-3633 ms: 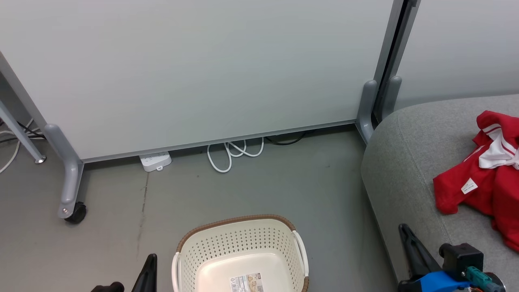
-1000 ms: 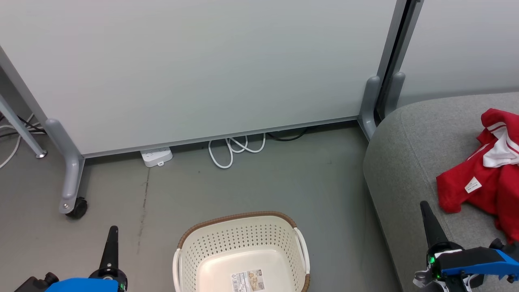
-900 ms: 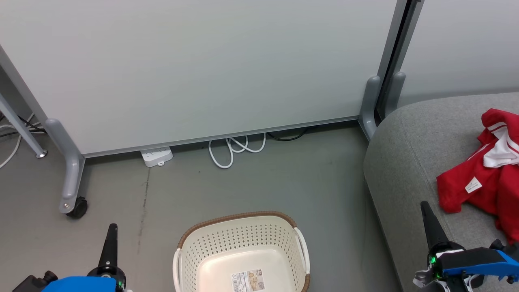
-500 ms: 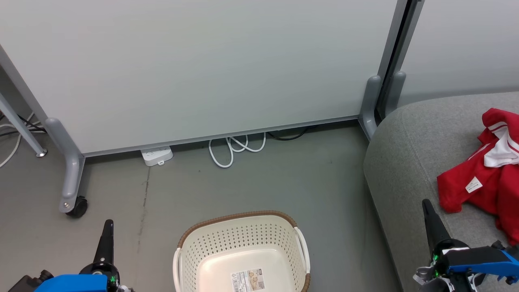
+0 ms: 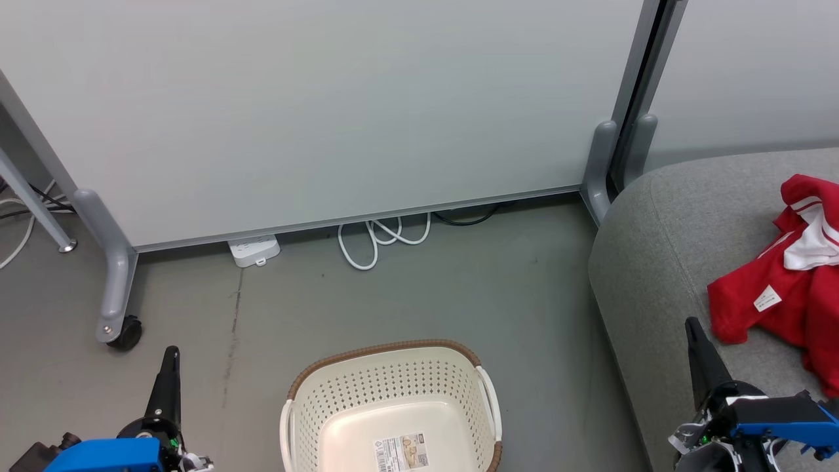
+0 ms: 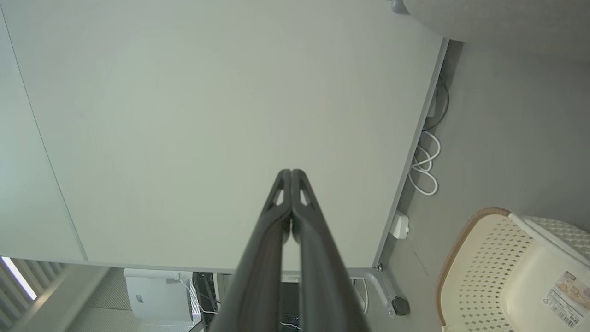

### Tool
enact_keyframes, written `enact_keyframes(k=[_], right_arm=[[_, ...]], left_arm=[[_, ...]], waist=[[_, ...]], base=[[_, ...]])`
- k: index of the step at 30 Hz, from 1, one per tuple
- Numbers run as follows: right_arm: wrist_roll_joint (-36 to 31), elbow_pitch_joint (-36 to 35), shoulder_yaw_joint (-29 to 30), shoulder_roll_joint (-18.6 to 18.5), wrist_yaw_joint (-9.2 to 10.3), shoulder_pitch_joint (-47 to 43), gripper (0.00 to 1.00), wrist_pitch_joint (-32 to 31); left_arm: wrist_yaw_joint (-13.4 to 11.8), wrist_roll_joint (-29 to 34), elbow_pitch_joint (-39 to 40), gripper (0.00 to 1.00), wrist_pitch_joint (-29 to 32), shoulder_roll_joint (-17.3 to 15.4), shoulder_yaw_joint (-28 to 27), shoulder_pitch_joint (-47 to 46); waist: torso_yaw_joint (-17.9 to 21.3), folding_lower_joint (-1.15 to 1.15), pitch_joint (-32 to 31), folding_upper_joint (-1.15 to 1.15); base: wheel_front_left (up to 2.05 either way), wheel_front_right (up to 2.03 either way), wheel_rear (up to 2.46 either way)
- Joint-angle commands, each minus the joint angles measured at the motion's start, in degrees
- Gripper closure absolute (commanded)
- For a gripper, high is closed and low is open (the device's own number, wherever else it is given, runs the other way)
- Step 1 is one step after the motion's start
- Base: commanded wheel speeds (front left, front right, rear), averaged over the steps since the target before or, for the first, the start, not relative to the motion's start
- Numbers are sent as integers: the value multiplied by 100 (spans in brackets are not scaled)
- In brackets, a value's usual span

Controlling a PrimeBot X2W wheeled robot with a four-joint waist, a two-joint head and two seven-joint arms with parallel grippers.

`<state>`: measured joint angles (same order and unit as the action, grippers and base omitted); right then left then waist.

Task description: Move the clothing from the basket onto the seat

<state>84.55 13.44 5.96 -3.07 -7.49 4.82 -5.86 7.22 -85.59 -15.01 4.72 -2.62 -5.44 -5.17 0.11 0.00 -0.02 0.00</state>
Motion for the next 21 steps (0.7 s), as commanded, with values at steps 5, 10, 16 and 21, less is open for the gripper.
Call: enact_keyframes(k=[5, 10, 16, 21], right_arm=[[294, 18, 34, 19, 0, 127, 100, -33], [507, 38, 50, 23, 0, 142, 100, -57], [750, 61, 65, 28, 0, 161, 100, -73], [795, 66, 67, 28, 0, 173, 100, -71]], left_arm=[[33, -246, 61, 100, 74, -38, -75, -103], [38, -430, 85, 100, 126, -39, -99, -119], [41, -643, 109, 100, 187, -41, -120, -135], [43, -689, 112, 100, 206, -41, -123, -142]], waist=[[-3, 0, 6, 0], [-6, 0, 11, 0], [-10, 0, 18, 0], [-11, 0, 20, 0]], base=[[0, 0, 0], [0, 0, 0], [0, 0, 0], [0, 0, 0]])
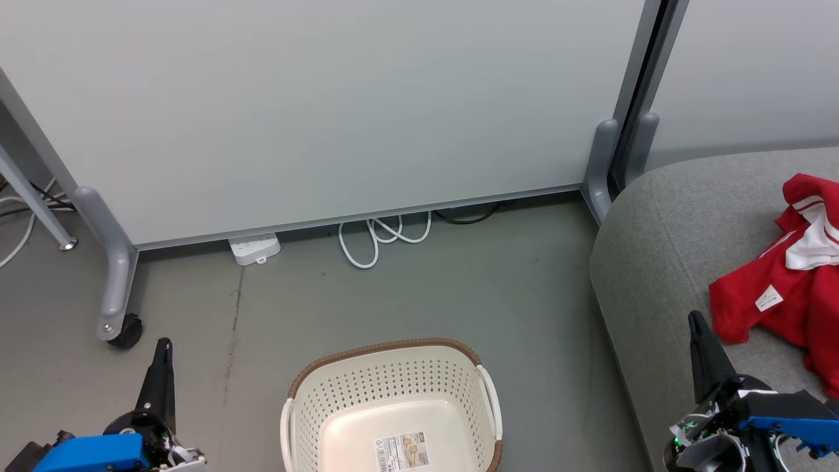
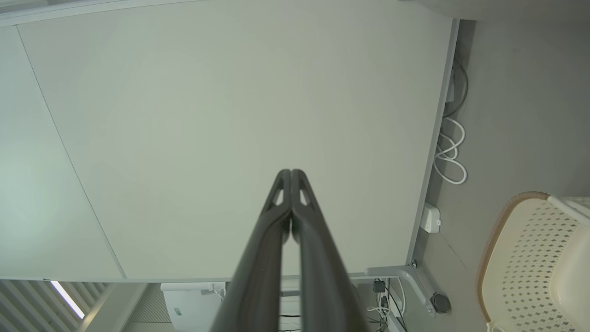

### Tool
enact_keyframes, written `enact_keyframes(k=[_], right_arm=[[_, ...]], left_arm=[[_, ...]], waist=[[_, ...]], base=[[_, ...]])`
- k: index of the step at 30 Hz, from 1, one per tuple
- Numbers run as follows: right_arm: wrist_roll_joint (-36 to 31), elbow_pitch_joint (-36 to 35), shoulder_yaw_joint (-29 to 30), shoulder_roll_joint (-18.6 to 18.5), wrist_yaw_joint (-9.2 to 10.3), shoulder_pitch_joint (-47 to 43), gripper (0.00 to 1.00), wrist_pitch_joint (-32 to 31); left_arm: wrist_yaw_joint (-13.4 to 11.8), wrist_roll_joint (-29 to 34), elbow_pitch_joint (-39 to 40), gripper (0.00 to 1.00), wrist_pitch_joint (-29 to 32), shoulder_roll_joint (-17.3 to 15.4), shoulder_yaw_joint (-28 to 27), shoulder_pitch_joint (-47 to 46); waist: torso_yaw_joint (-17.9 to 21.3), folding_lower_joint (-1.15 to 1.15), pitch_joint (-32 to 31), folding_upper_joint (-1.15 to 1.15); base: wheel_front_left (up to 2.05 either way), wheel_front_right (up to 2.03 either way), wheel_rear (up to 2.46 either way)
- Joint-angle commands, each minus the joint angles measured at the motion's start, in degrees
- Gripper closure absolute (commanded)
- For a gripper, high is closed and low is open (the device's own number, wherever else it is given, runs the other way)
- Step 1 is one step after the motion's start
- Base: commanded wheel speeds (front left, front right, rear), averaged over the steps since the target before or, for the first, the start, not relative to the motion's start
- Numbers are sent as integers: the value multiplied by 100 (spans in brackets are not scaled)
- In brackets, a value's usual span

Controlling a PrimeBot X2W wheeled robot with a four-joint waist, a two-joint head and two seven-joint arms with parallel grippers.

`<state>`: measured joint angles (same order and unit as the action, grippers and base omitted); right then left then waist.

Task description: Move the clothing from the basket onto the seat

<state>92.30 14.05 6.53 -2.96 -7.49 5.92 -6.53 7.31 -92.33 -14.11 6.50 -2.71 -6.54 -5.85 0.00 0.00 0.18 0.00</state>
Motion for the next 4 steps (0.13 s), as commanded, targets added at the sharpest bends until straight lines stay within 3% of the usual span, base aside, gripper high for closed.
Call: enact_keyframes(k=[1, 4], right_arm=[[19, 5, 10, 17, 0, 63, 100, -4], [19, 5, 10, 17, 0, 62, 100, -4]], left_arm=[[34, -16, 22, 100, 28, -32, -13, -73], [34, -16, 22, 100, 27, -32, -12, -73]], waist=[[0, 0, 0, 0], [0, 0, 0, 0]], base=[[0, 0, 0], [0, 0, 0]])
